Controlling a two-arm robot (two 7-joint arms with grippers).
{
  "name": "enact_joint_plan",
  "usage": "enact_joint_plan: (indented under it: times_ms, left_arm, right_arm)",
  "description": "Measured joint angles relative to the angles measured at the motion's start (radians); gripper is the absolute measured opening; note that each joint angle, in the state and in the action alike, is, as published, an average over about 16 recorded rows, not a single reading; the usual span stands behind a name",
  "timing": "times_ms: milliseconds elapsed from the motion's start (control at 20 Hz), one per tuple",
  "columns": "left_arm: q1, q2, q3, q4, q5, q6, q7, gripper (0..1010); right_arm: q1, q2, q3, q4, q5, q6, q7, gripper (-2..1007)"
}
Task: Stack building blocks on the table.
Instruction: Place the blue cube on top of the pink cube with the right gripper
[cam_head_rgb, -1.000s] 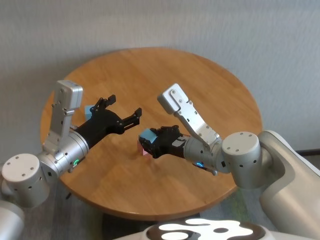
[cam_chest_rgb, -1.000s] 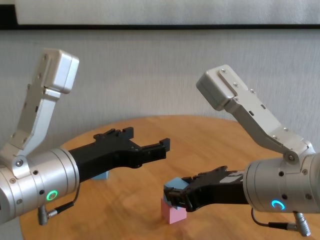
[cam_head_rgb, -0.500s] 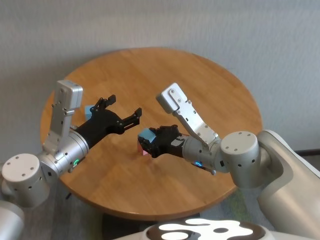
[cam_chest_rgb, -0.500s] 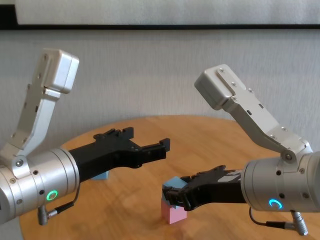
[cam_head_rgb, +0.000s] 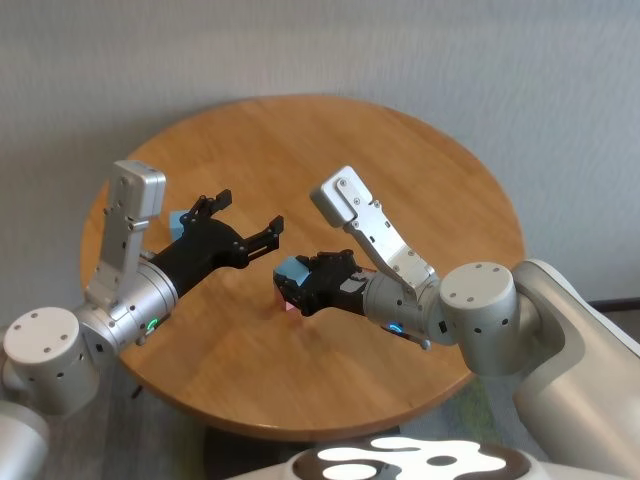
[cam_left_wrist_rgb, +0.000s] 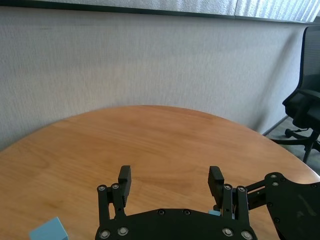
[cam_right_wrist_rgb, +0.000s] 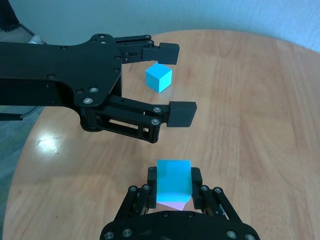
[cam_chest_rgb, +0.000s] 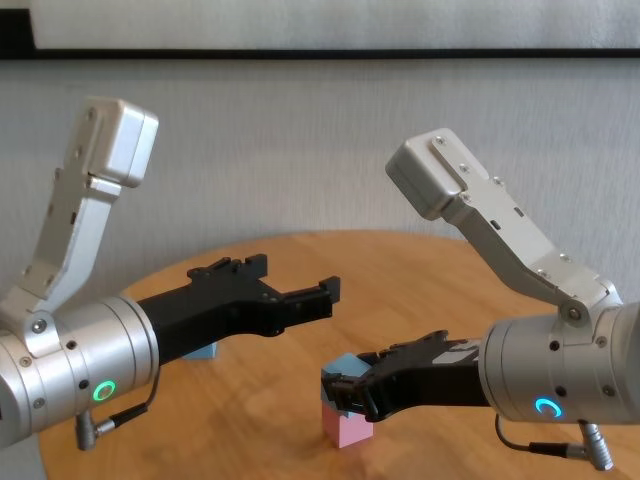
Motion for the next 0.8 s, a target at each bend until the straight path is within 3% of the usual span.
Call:
enact_joint_plan:
  times_ms: [400, 800]
  left_arm:
    - [0.0, 0.0, 0.0, 0.0, 0.0, 0.0, 0.0, 1000]
    - [0.0, 0.0, 0.0, 0.0, 0.0, 0.0, 0.0, 1000]
  right_arm:
    - [0.0, 0.0, 0.0, 0.0, 0.0, -0.001, 0.0, 442]
    - [0.0, 0.001, -0.001, 0.0, 0.001, -0.001, -0.001, 676]
